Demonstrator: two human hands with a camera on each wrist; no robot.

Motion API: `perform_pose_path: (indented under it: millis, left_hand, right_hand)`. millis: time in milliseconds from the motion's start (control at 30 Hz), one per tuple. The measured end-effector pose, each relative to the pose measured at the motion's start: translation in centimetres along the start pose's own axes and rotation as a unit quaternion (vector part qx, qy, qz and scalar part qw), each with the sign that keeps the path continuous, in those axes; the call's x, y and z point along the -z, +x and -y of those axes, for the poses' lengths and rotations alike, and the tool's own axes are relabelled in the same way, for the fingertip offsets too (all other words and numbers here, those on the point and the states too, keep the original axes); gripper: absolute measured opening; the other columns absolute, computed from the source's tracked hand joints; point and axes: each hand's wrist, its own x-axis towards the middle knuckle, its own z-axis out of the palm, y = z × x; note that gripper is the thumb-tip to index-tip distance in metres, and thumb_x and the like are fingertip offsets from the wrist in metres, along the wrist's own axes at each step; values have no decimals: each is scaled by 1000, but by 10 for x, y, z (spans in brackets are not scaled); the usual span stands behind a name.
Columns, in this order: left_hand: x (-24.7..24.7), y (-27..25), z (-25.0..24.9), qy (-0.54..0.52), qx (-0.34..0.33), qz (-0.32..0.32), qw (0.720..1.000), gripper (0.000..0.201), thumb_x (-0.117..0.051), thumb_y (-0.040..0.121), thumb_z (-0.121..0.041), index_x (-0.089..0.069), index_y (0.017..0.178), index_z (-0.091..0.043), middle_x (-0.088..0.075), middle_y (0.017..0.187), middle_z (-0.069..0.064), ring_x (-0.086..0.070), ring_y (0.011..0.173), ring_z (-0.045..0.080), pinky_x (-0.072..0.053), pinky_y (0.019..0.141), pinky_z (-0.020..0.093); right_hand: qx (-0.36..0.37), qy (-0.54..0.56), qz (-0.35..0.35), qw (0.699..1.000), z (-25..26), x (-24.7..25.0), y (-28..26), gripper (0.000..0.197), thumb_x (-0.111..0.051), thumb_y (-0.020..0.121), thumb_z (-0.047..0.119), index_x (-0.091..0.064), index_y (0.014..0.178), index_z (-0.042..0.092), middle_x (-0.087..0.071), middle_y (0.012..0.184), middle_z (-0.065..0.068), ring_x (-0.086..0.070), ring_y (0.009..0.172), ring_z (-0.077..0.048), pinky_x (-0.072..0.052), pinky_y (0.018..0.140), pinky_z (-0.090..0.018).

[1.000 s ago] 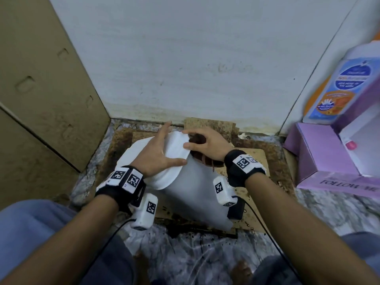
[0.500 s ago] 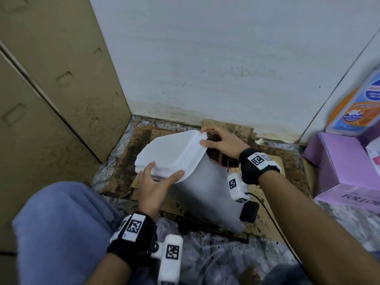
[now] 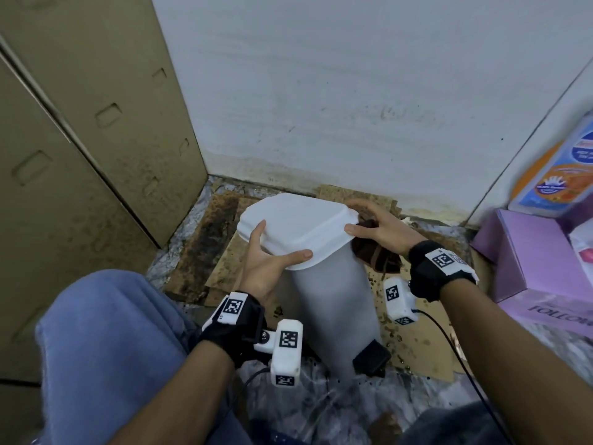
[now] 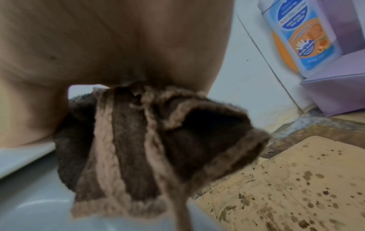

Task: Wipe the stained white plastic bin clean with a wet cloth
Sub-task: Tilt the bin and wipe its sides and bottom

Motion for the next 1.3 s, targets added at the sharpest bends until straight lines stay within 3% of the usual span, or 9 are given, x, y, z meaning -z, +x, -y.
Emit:
perform_pose_path:
  millis: [133,233,500,667,800,933,1067,1167,1300]
  left_hand:
    - [-4,2,11,-30,-60,5,998,83,-81,72,2,-45,143,-22,-51,122,-21,-52,104,-14,-49,82,11]
    - [-4,5,9,-8,-66,29,997,71,-78,77,-4,-52,141,-22,-51,128,-18,-51,108,-12,-47,77,6]
    - [-1,1,6,11,-38,65,997,81,-78,81,-26,-37,151,-33,-43,151,-11,-49,130,11,-43,109,41]
    - [7,6,4,27,-39,81,996,104,-92,48,-41,-46,142,-40,-52,144,-9,-56,126,15,-49,104,45]
    - [9,14,-3,35,-38,109,993,88,-89,67,-16,-47,143,-35,-54,144,-5,-58,124,15,-51,102,44]
    - [7,24,-11,35,-44,144,988,81,-78,77,-2,-45,145,-31,-60,138,-1,-64,116,13,-54,97,41]
    - [-1,38,-24,51,-61,175,981,83,-79,77,-2,-44,146,-31,-61,136,-2,-64,115,11,-55,95,39]
    - [-10,52,-34,70,-77,199,974,92,-88,65,-13,-45,143,-35,-60,136,-8,-57,126,14,-50,102,45]
    - [-23,73,-39,85,-103,209,969,84,-77,78,1,-42,146,-32,-58,137,-7,-56,126,10,-48,105,45]
  right_hand:
    - [-12,39,33,999,-6,3,-12,62,-68,84,37,-40,139,42,-46,140,10,-42,129,-13,-33,109,-34]
    - [-12,62,13,998,-15,0,-18,67,-74,76,46,-43,135,42,-50,133,-15,-50,122,-24,-37,109,-46]
    - [5,67,-9,998,-13,-7,-21,67,-71,79,43,-38,138,47,-41,136,21,-44,126,-10,-35,108,-36]
    - [9,72,-10,997,-8,-6,-25,66,-79,71,38,-51,130,44,-57,125,9,-56,106,-1,-43,104,-35]
    - [3,89,-76,993,-13,-10,-37,67,-82,58,47,-58,121,47,-61,92,-9,-62,90,-9,-47,92,-31]
    - [21,92,-119,988,-15,-11,-43,64,-85,60,44,-60,119,47,-63,105,-23,-64,94,-14,-49,98,-37]
    - [38,98,-159,982,-13,-1,-43,66,-86,58,41,-60,118,50,-66,113,0,-62,91,8,-50,93,-22]
    - [47,97,-185,977,-16,8,-37,69,-86,54,46,-60,118,50,-63,97,8,-62,85,-1,-51,90,-24]
    - [59,95,-207,972,-24,15,-25,77,-84,49,57,-58,121,48,-52,79,17,-55,76,-7,-46,81,-27]
